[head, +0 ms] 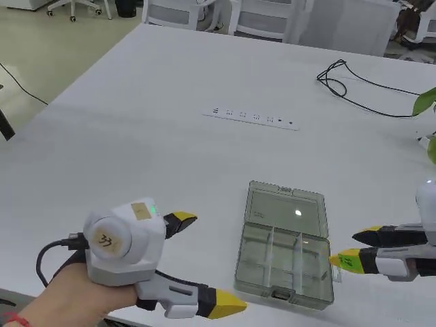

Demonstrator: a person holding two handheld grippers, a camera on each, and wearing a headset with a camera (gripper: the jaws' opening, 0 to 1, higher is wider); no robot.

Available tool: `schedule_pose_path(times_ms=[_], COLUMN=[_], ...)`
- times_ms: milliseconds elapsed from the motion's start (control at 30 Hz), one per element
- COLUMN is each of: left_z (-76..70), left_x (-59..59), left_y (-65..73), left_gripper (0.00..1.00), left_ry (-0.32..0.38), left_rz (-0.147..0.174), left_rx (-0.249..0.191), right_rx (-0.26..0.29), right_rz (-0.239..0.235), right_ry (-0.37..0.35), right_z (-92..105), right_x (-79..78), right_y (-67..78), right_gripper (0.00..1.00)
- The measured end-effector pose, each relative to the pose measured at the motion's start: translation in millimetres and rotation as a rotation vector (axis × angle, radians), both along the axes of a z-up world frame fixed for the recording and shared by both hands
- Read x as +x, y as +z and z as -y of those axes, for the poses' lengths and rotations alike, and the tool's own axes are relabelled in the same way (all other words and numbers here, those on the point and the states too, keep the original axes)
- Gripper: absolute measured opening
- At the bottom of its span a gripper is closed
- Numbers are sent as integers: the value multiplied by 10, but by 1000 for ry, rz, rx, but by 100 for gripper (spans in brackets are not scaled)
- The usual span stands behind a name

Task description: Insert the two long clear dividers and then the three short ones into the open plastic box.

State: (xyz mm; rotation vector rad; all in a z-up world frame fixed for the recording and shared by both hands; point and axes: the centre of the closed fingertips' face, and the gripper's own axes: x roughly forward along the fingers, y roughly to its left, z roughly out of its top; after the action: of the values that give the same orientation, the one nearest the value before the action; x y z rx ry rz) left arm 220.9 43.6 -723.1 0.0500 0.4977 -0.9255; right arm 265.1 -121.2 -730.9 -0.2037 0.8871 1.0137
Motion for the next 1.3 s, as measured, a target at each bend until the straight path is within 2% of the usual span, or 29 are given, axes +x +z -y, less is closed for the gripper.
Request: schedule_pose_path(times_ms=[200, 267, 300, 400, 500, 667, 767, 900, 933, 1133, 1300], left_z=[22, 25, 25, 29, 25, 19, 18, 17, 14, 1, 9], left_x=[24, 26, 27, 26, 26, 39, 45, 57, 59, 55, 51], left_y=[-1, -13, -19, -31, -52, -61, -73, -85, -93, -133, -159], left_gripper=[100, 100, 100, 100, 100, 100, 100, 100, 100, 100, 100], left_ry=[-14, -18, -19, -24, -27, -23, -21, -18, -18, -23, -29], left_rz=[3, 1, 0, -4, -8, -12, -15, -20, -22, -32, -40], left_rx=[-3, -3, -2, -1, 1, -1, -3, -6, -5, 1, 5], right_rx=[-79, -116, -122, -150, -208, -269, -315, -368, -390, -426, -444], right_rz=[48, 44, 62, 63, 76, 92, 101, 97, 98, 108, 99], right_ry=[153, 186, 216, 262, 338, 430, 487, 550, 574, 630, 646], right_z=[117, 182, 192, 246, 324, 391, 475, 531, 583, 613, 644], right_x=[-87, -101, -96, -102, -108, -99, -41, -59, -47, -8, 20], right_y=[-95, -152, -162, -228, -327, -482, -705, -839, -916, -1075, -1180], right_gripper=[62, 63, 63, 64, 64, 59, 58, 56, 55, 51, 47])
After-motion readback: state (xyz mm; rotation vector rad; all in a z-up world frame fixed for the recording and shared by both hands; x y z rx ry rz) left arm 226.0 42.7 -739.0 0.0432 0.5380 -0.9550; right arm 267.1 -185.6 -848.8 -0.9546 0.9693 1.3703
